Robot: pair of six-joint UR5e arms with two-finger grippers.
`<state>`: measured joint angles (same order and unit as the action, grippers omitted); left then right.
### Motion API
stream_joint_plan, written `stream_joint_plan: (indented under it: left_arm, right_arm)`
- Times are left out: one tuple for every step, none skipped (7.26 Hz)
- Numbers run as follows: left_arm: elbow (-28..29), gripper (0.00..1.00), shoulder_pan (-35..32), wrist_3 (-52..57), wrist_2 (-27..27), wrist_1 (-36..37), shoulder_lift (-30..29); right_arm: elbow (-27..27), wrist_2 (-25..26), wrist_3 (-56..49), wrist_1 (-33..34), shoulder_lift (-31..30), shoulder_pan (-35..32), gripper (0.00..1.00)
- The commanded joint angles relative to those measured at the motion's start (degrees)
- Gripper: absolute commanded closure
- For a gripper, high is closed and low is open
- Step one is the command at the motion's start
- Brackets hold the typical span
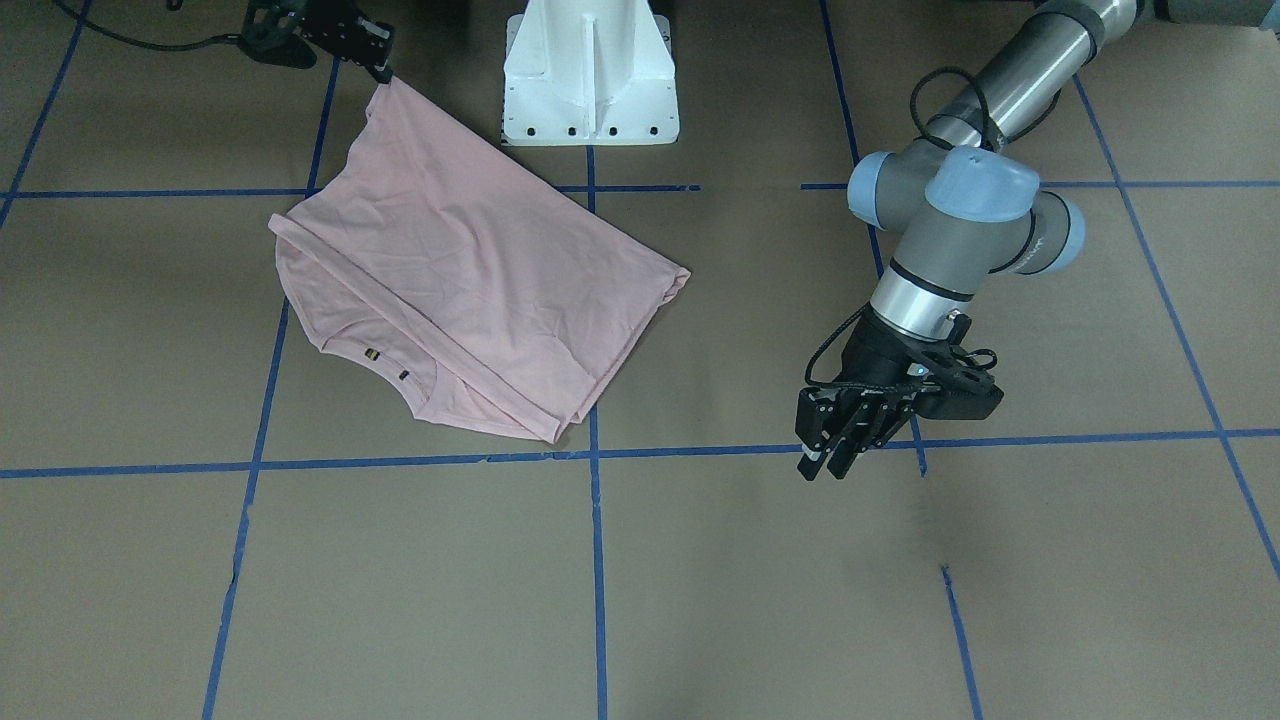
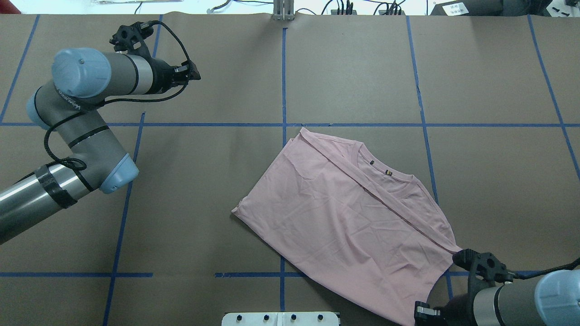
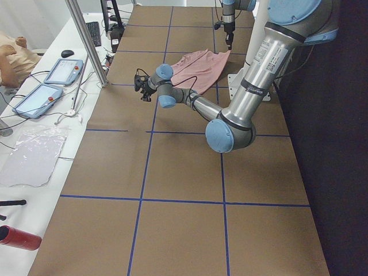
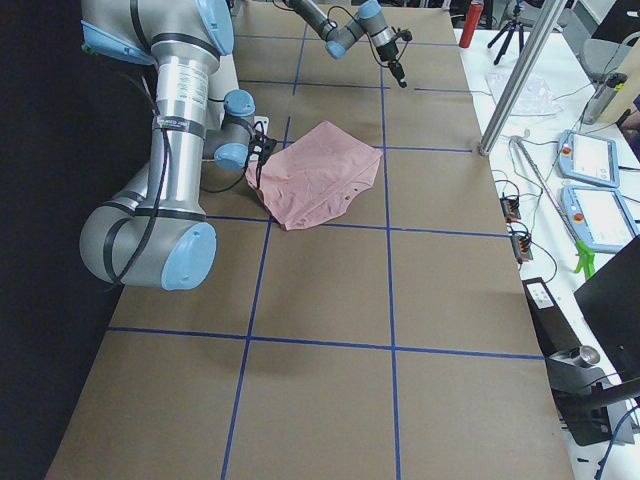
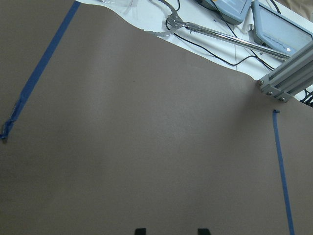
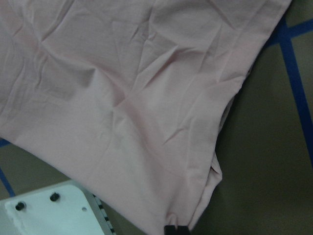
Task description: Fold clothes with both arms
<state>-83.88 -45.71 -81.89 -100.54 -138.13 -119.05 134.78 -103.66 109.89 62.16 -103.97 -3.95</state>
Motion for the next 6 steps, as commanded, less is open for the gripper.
stream_joint_plan:
  left_arm:
    - [-8.3,0.50,0.9,-9.1,-4.9,0.8,3.6]
    - [-15.3,0.47,4.9,-15.5,-7.4,3.6,6.8]
    - [-21.7,0.42,10.7,-19.3,-7.0,7.9,9.6]
    - [-23.7,0.37,15.0,-22.0,-5.6,15.0,9.5]
    - [-25.8,0.36,21.4,-22.8,0.9,24.7,9.2]
    - [-25.1,0.34,25.9,-22.8,5.6,29.2,8.0]
  right_arm:
    - [-0.8,-0.5,0.0,0.0,1.2,-4.9,0.00]
    - [-4.1,-0.5,-0.5,0.0,4.9,-13.5,0.00]
    - [-8.0,-0.5,-1.2,0.0,9.4,-22.3,0.00]
    - [-14.3,-0.4,-3.5,0.0,16.4,-29.7,0.00]
    - [-19.8,-0.4,-6.7,-0.1,19.6,-34.2,0.00]
    - [-22.5,-0.4,-11.9,-0.2,20.5,-36.1,0.00]
